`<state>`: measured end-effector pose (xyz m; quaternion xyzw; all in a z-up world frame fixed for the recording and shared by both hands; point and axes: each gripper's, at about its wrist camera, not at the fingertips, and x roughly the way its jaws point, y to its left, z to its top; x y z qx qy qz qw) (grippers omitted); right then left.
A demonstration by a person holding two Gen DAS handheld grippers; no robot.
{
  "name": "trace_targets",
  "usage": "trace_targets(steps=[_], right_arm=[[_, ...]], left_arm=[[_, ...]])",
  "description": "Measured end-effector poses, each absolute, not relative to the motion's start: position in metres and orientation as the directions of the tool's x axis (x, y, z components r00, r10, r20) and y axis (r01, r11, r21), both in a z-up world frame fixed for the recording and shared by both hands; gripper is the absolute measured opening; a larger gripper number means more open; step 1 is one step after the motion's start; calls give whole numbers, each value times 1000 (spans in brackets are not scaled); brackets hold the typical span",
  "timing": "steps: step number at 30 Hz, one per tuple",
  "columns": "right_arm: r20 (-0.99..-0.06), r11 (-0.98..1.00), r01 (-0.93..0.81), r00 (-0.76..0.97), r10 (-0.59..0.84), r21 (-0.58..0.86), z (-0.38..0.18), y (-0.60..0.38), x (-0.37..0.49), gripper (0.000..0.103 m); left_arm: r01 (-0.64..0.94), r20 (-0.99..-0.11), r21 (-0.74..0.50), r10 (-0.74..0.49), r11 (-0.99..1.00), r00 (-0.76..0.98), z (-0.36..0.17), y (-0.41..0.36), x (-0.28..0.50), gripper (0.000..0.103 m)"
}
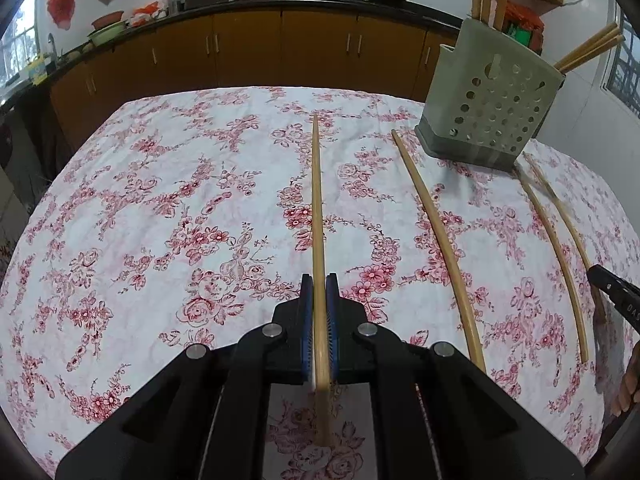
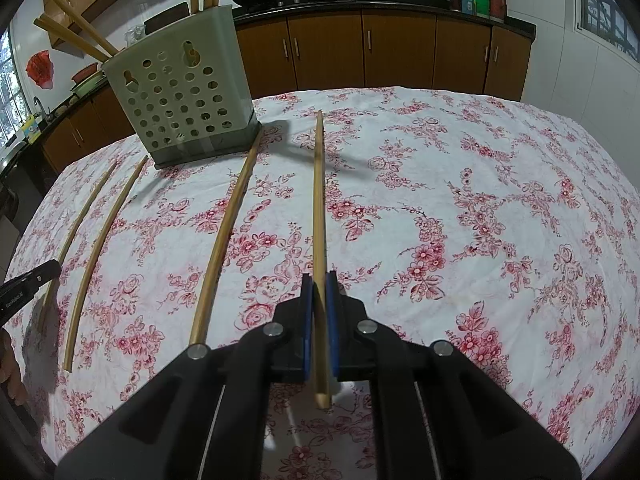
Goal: Organize utensils
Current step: 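Close the left tool on a single chopstick while the right tool grasps another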
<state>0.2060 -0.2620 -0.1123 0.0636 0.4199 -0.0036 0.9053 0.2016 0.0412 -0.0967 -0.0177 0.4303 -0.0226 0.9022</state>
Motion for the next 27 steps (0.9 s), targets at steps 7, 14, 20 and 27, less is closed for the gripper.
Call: trace_targets(steps=[7, 14, 20, 27], right_arm=[[-761, 992, 61, 647, 47, 113, -112, -263, 204, 9], [-761, 992, 61, 647, 47, 113, -112, -263, 204, 9], [-761, 991, 61, 647, 49, 116, -113, -263, 203, 9], [-743, 990, 66, 667, 51, 127, -102, -267, 201, 8]], left_arm=[[27, -776, -42, -49, 999, 628, -97, 41, 201, 8], [26, -777, -36, -44, 999, 628, -97, 42, 201, 8], [26, -777, -36, -45, 999, 628, -97, 42, 201, 8], [29, -771, -43, -52, 999, 634, -92, 43, 199, 7]])
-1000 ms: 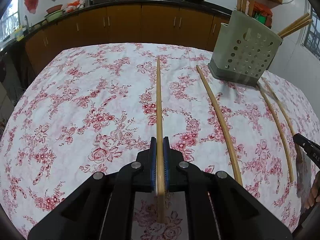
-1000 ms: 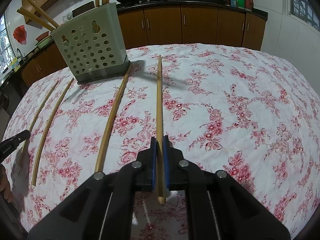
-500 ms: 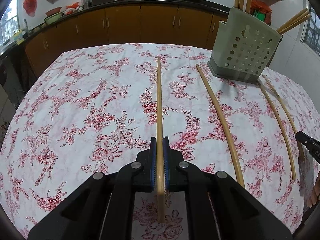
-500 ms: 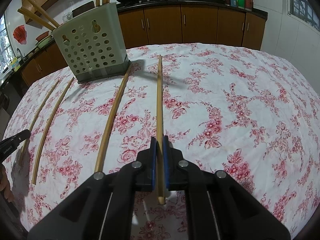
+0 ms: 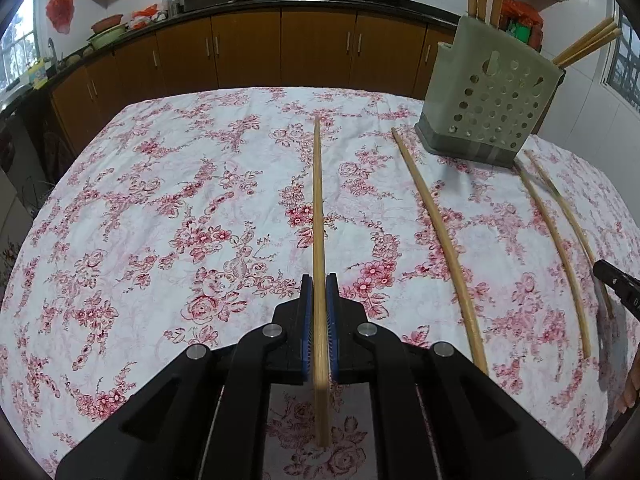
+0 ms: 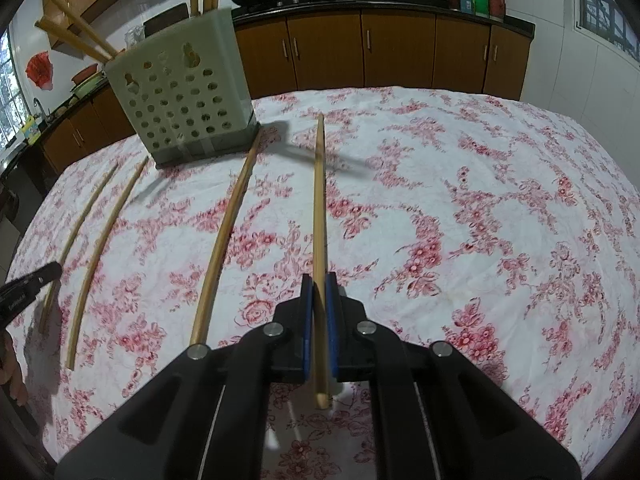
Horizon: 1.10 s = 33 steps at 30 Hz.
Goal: Organize utensils
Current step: 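Close the left tool on a single chopstick while the right tool grasps another, then lift the left tool's chopstick upright over the caddy while the right tool carries its own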
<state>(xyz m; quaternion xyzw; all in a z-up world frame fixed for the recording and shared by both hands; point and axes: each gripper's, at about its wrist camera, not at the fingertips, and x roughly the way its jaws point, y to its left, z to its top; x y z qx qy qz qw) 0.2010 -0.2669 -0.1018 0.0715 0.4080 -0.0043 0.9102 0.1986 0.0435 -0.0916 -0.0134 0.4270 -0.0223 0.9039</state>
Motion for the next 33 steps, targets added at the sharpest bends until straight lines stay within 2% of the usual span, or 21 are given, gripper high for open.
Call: trace_targets(steps=[4, 17, 33], right_arm=[[-692, 990, 59, 720, 48, 131, -78, -271, 196, 8], [-487, 987, 44, 873, 37, 156, 3, -280, 179, 8], [-415, 989, 20, 909, 43, 146, 29, -274, 179, 8]], left_arm=[[25, -729, -63, -63, 998, 681, -69, 47, 194, 7], [21, -517, -120, -80, 993, 852, 29, 52, 186, 7], [61, -465, -108, -104, 992, 879, 52, 39, 190, 7]])
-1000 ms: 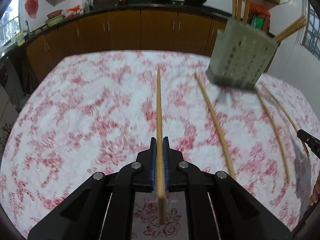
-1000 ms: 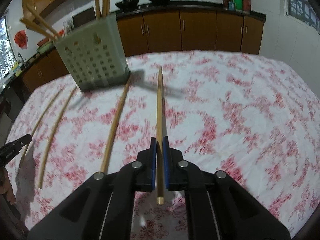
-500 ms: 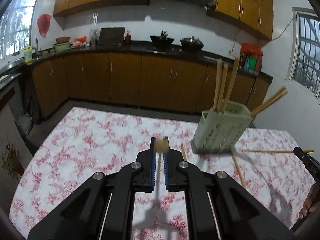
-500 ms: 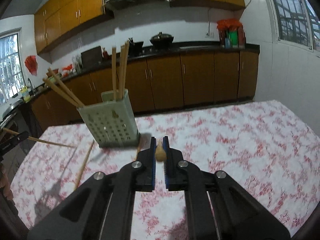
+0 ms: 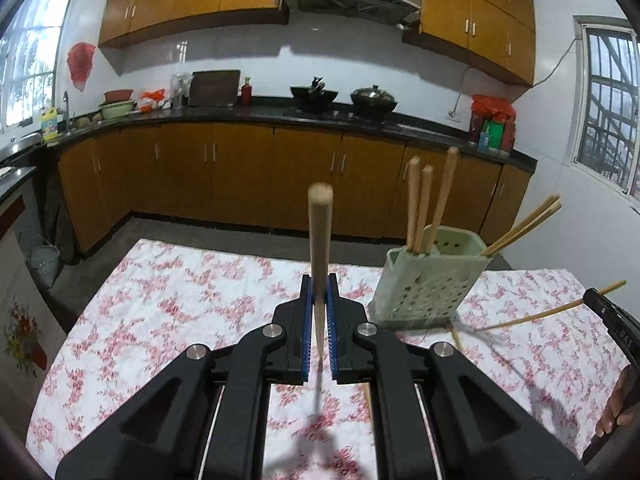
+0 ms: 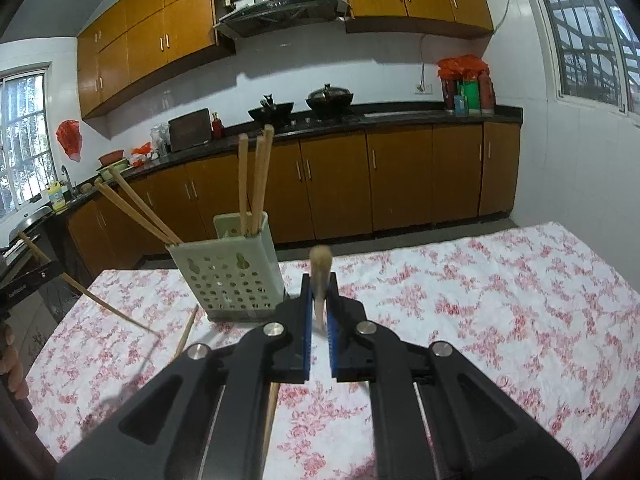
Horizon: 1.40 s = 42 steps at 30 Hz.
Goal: Organize utensils
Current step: 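Lift the left tool's chopstick upright over the caddy while the right tool carries its own, then drop the left tool's chopstick into the caddy and open while the right tool releases its own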
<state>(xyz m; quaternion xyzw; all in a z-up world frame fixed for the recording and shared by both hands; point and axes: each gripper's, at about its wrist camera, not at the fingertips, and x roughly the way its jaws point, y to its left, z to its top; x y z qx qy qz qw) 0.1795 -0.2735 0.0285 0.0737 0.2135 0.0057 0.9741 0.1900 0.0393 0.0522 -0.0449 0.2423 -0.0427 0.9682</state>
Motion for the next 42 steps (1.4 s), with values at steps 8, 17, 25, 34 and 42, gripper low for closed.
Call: trace_targets(steps=[8, 17, 25, 34, 42], right_arm=[[-325, 984, -43, 941, 98, 172, 72, -270, 176, 8], [-170, 958, -161, 964, 204, 236, 133, -257, 177, 8], [-117, 966, -175, 973, 199, 192, 154, -241, 202, 8], [-187, 971, -145, 966, 181, 190, 138, -236, 246, 8], [-260, 973, -141, 947, 187, 185, 116, -229, 268, 8]], left_arm=[[146, -383, -117, -180, 982, 906, 89, 19, 187, 7], [231, -256, -161, -266, 960, 929, 131, -11, 189, 7], [219, -133, -143, -238, 965, 962, 148, -30, 209, 7], [185, -127, -165, -207, 969, 970, 125, -38, 237, 7], [195, -175, -161, -222, 968, 959, 108, -46, 246, 7]])
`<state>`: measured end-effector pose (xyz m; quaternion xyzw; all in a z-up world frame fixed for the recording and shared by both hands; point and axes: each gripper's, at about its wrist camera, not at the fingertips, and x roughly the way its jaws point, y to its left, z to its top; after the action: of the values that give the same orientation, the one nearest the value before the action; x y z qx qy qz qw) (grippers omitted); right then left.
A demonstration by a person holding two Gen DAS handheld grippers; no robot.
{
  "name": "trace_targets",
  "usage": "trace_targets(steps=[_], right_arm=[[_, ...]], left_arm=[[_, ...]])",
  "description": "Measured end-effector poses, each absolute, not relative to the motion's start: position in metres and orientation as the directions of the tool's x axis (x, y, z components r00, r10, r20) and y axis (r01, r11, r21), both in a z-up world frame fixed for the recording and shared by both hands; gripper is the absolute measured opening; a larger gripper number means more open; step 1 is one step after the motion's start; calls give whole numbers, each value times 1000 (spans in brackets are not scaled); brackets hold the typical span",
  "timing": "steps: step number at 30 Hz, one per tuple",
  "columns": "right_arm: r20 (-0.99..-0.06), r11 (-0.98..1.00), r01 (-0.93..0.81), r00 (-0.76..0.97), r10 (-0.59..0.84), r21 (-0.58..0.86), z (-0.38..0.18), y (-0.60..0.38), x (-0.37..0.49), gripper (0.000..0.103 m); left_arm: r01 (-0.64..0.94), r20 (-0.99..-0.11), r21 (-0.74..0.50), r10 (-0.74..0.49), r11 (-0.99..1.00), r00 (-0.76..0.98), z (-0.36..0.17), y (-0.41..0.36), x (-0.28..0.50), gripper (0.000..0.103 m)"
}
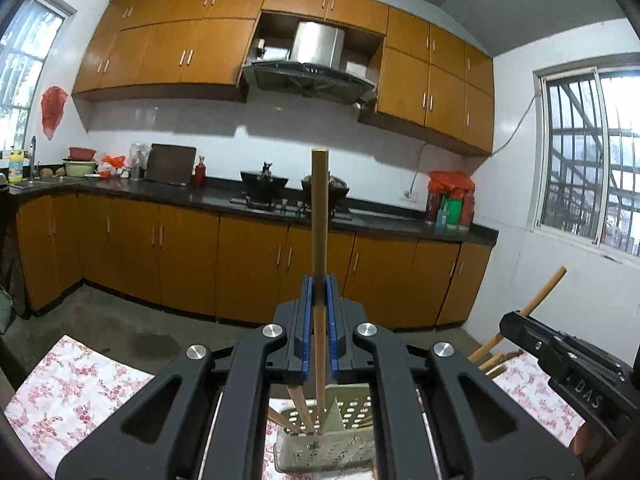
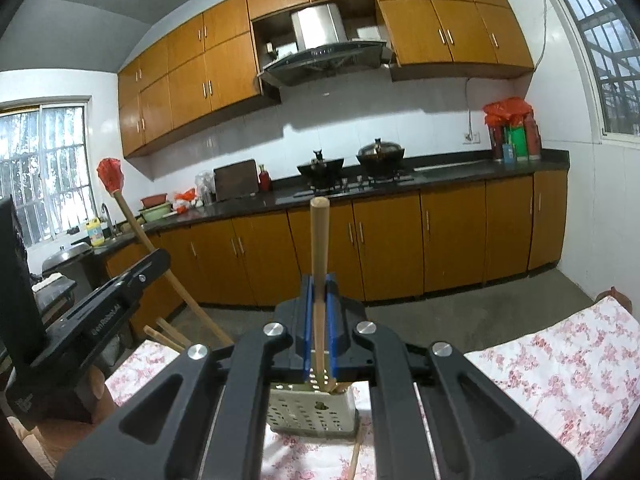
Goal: Organize utensils
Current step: 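Drop the left tool's chopstick into the caddy and open while the right tool releases its own, then move both open tools down to the last two chopsticks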
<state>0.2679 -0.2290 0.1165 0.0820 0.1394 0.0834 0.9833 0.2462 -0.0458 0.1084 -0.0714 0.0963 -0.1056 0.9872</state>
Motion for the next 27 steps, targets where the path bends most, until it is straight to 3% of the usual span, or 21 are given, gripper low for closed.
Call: trace_targets(steps=[6, 10, 19, 24, 27], right_arm=[[-271, 974, -139, 945, 185, 179, 111, -224, 265, 11], [-265, 975, -133, 948, 177, 176, 115, -224, 263, 15], [-235, 981, -93, 963, 132, 168, 122, -244, 217, 25], [-296, 981, -33, 951, 90, 191, 94, -267, 196, 30], [-406, 980, 19, 912, 64, 197, 52, -278, 192, 34]], left_arm=[[190, -197, -165, -221, 968, 955, 111, -40, 243, 10], [180, -189, -163, -210, 970, 959, 118, -33, 237, 30], [140, -197, -157, -170, 978, 966, 130, -12, 207, 38], [84, -244, -147, -119, 986, 962, 115, 9, 182, 47], [38, -304, -116, -72, 993, 950, 91, 19, 172, 50]])
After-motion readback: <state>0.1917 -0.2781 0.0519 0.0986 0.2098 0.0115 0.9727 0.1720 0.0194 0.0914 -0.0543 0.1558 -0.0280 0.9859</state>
